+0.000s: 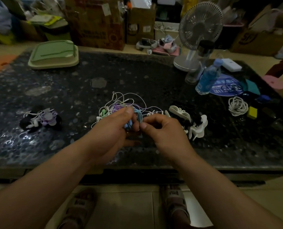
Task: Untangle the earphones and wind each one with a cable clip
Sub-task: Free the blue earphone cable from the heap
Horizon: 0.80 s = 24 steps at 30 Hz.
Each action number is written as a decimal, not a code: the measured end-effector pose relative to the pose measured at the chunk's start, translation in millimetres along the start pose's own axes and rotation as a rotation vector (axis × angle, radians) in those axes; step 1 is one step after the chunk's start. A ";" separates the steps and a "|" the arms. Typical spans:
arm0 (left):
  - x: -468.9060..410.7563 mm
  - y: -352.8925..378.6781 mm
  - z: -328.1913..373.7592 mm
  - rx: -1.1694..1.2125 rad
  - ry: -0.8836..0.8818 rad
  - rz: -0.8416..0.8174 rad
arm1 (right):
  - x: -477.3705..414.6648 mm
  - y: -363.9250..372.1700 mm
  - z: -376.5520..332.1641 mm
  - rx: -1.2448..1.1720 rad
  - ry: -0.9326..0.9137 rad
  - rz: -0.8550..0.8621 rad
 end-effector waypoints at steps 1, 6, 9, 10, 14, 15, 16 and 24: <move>1.0 1.2 -0.2 0.010 -0.014 -0.019 | -1.5 -1.4 1.0 -0.003 0.005 -0.018; 0.8 2.8 1.0 0.042 0.008 -0.024 | -3.6 -3.2 3.5 -0.043 0.025 -0.072; -0.5 0.6 -0.3 0.039 -0.010 -0.046 | -2.8 -3.9 2.5 -0.098 0.052 -0.125; -0.3 0.2 -1.1 0.045 -0.021 -0.049 | -2.5 -2.9 2.3 -0.131 0.061 -0.145; 0.1 3.3 -3.7 0.073 -0.047 -0.071 | -1.9 3.1 3.8 -0.221 0.073 -0.152; -0.4 2.9 -3.7 0.078 -0.053 -0.077 | -1.7 5.9 4.6 -0.268 0.102 -0.168; -1.1 3.2 -3.3 0.083 -0.058 -0.085 | -1.0 7.9 4.7 -0.314 0.135 -0.190; -5.0 7.7 -4.8 0.076 -0.104 -0.095 | -2.1 1.6 6.8 -0.317 0.150 -0.225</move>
Point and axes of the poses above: each hand's wrist, its own x-axis away from the middle knuckle, its own y-axis out of the palm, z = x × y, the point moved 5 cm from there along -x, towards the middle knuckle, and after that the axes turned 5 degrees about x, right-handed, at the moved point
